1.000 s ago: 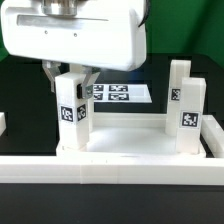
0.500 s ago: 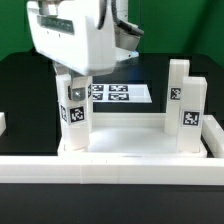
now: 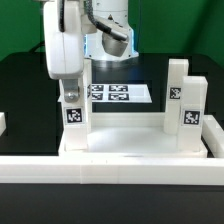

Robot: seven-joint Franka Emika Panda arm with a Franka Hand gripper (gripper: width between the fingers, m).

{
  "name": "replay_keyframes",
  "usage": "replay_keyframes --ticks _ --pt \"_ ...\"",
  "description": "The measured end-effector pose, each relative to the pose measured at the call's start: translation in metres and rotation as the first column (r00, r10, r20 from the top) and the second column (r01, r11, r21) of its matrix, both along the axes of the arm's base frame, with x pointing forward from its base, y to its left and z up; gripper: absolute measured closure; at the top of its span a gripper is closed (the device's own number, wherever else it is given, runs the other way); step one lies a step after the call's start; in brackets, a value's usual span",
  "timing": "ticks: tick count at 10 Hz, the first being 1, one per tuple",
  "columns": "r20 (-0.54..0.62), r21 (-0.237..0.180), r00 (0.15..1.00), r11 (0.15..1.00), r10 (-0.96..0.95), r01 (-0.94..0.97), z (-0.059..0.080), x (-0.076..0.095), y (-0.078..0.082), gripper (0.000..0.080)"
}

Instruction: Assemble desk

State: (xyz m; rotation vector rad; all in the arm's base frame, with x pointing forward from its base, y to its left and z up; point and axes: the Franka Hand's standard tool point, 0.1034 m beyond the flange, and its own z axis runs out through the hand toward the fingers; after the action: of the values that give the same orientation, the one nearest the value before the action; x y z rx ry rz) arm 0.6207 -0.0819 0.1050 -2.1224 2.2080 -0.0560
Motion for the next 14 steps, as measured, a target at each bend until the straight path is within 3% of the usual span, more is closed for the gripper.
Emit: replay_keyframes --ticks 3,5,6,11,14 --pt "0.001 0.005 0.999 0.999 -0.042 0.042 -0.0002 0.0003 0.0005 0.0495" --pt "0.003 -0.001 1.0 1.0 0.026 -0.026 -0.0002 0.0001 -0.0006 0.0189" --pt "0.004 -0.008 0.995 0.995 0.1 -0.1 -0.0002 0.0001 -0.0008 0.0162" --pt "-0.006 -0.063 0.874 0.872 0.486 -0.485 0.0006 0.0013 -0.0013 0.0151" --pt "-0.043 -0.093 0.688 0.683 0.724 -0.725 0.0014 0.0018 -0.0011 0.0151"
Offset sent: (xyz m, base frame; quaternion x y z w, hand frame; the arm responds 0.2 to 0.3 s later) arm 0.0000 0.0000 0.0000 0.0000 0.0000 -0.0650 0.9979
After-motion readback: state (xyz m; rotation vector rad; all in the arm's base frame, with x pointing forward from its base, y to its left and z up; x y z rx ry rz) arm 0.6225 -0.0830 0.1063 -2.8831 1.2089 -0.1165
